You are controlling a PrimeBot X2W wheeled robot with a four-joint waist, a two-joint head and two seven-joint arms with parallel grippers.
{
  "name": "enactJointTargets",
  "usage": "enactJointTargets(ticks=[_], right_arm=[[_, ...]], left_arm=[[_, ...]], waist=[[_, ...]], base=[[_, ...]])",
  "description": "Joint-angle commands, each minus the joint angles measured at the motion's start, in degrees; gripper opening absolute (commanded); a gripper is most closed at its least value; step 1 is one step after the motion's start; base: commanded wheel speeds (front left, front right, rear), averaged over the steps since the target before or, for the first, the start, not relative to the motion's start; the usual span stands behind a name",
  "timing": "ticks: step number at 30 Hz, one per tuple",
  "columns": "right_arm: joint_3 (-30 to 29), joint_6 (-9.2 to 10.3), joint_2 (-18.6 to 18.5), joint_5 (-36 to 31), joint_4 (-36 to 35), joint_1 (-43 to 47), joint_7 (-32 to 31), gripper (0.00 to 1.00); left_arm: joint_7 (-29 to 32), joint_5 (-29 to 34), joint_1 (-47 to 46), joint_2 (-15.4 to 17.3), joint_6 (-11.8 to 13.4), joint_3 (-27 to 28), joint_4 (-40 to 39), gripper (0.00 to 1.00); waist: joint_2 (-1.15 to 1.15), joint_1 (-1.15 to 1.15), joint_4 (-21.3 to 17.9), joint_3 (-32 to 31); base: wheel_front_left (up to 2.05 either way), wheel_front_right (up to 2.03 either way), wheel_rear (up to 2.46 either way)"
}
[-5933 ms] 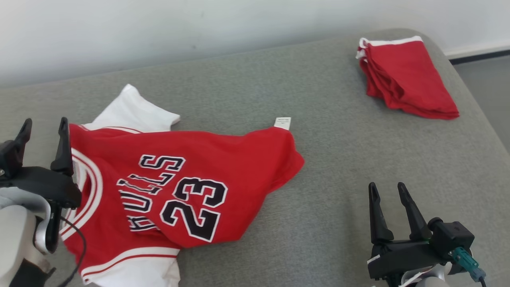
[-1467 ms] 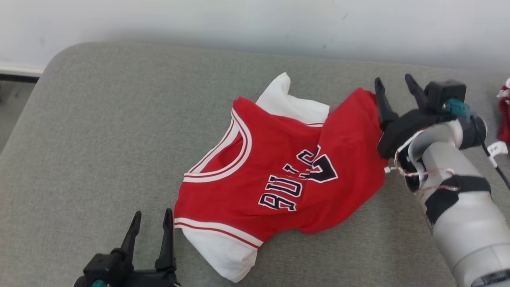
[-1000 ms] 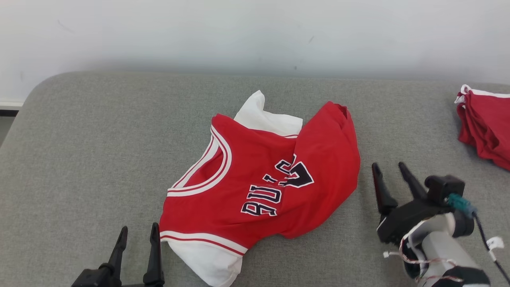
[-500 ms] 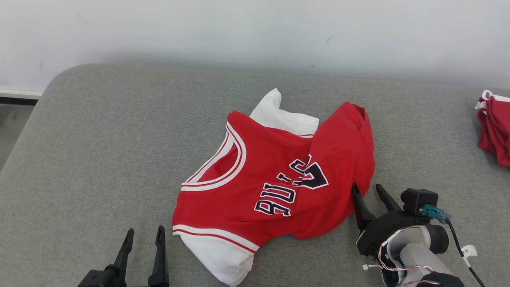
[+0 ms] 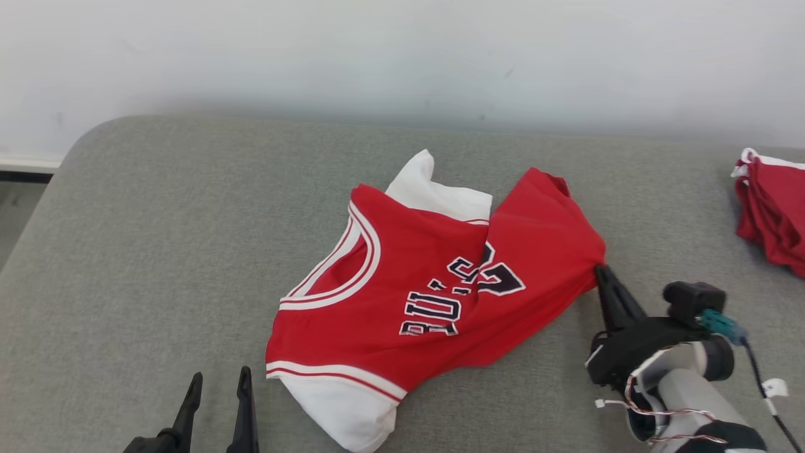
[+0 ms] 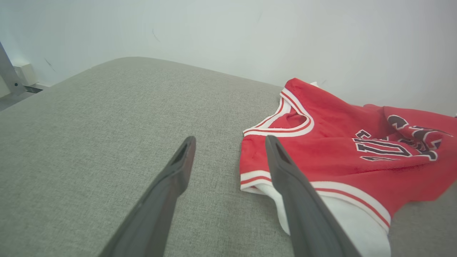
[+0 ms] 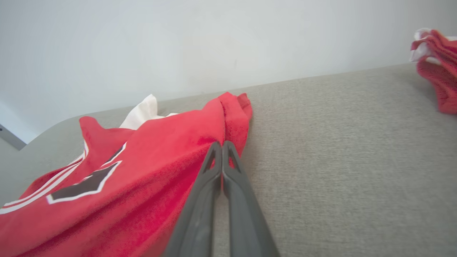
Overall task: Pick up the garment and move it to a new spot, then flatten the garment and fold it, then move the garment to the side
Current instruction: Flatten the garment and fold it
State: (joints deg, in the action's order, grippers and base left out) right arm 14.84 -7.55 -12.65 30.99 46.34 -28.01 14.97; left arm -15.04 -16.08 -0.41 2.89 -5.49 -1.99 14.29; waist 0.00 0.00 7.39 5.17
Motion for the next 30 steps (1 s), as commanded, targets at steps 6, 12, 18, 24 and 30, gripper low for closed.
enactJointTargets(ticks=[6, 12, 18, 24, 30], right_arm=[[-3.94, 0.15, -2.53, -2.09, -11.33, 6.79, 0.25, 0.00], [-8.70, 0.15, -2.92, -5.48, -24.87, 13.93, -4.54, 0.00], [-12.74, 0.15, -0.63, -11.45, -38.97, 18.86, -12.48, 0.00], [-13.18, 0.15, 1.29, -14.44, -43.10, 19.18, -16.73, 0.00], [-12.30, 0.15, 1.87, -15.57, -36.58, 14.10, -18.31, 0.00]], left_arm=[[-0.19, -0.10, 1.59, -0.02, 0.28, 0.52, -0.40, 1.00], [-0.19, -0.55, 1.33, -0.01, 0.42, 0.58, -0.42, 1.00], [-0.19, -1.18, 0.53, -0.01, 0.60, -0.46, -0.29, 1.00], [-0.19, -1.79, 0.20, -0.01, 0.78, -0.94, -0.07, 1.00], [-0.19, -2.08, -0.19, -0.01, 0.51, -1.14, 0.55, 1.00]], waist=[[0.00, 0.00, -3.44, -0.90], [0.00, 0.00, -4.91, -0.65], [0.00, 0.00, -4.27, -0.07], [0.00, 0.00, -2.13, 0.06], [0.00, 0.00, 0.15, 0.41]], base=[[0.00, 0.00, 0.00], [0.00, 0.00, 0.00], [0.00, 0.00, 0.00], [0.00, 0.00, 0.00], [0.00, 0.00, 0.00]])
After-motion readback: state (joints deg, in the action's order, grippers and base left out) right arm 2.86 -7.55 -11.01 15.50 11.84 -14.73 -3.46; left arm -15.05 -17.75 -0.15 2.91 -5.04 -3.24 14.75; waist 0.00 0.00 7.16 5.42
